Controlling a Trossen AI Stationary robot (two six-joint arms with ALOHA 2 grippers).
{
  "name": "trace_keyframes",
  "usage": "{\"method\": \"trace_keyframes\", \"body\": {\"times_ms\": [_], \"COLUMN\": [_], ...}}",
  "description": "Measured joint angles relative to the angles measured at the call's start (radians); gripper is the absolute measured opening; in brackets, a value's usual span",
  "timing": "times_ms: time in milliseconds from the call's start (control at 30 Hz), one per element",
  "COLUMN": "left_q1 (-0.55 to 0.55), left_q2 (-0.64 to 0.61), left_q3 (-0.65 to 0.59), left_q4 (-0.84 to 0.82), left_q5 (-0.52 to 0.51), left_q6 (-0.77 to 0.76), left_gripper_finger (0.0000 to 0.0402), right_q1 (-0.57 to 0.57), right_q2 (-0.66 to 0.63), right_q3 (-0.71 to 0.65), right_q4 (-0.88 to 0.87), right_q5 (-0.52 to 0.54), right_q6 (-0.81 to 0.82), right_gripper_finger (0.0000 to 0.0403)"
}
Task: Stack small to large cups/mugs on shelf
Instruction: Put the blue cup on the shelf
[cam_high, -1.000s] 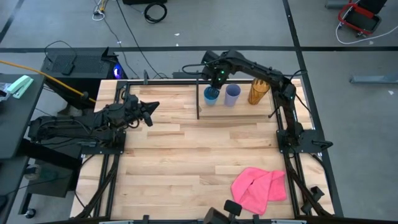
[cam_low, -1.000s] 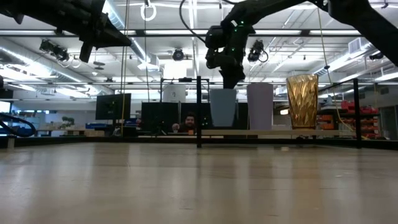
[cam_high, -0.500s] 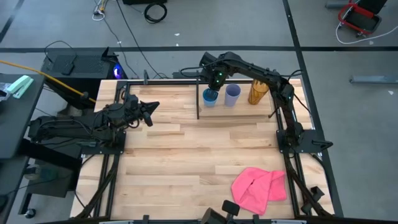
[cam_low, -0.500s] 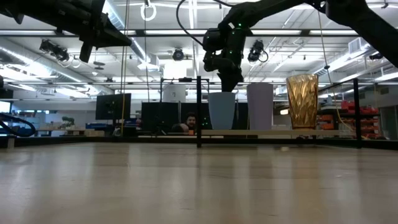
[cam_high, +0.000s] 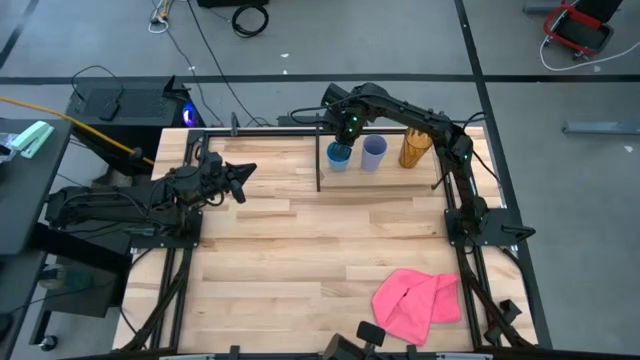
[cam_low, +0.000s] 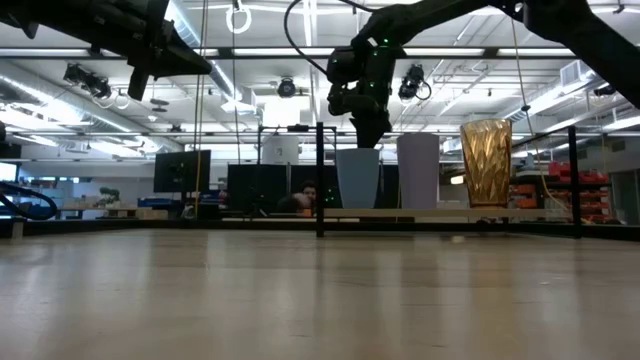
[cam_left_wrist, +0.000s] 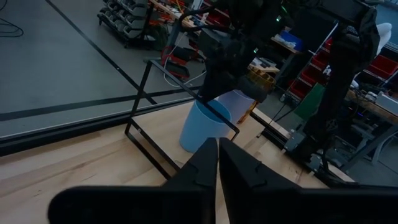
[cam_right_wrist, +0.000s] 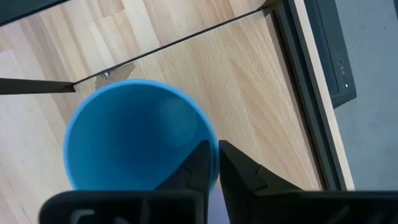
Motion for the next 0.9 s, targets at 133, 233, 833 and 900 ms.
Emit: {"method": "trace_keyframes", "body": {"times_ms": [133,233,833,900], "left_q1": [0.000,0.000,0.000,0.000], "left_q2": [0.000,0.000,0.000,0.000], "left_q3": [0.000,0.000,0.000,0.000], "left_q4": [0.000,0.000,0.000,0.000], "left_q5": [0.000,0.000,0.000,0.000], "left_q6": [0.000,0.000,0.000,0.000], "left_gripper_finger": [0.0010,0.0007,0.0008,0.0008], "right_q1": [0.000,0.000,-0.005,-0.005], "right_q2": [0.000,0.000,-0.003,-0.010], "right_q3": [0.000,0.000,0.000,0.001], "right_q4": [0.005,0.005,0.002,0.003], "right_q5": [0.000,0.000,0.001,0.007], "right_q6": [0.000,0.000,0.004,0.005], "right_gripper_finger": [0.0046,0.0046,0.0048,0.0048]}}
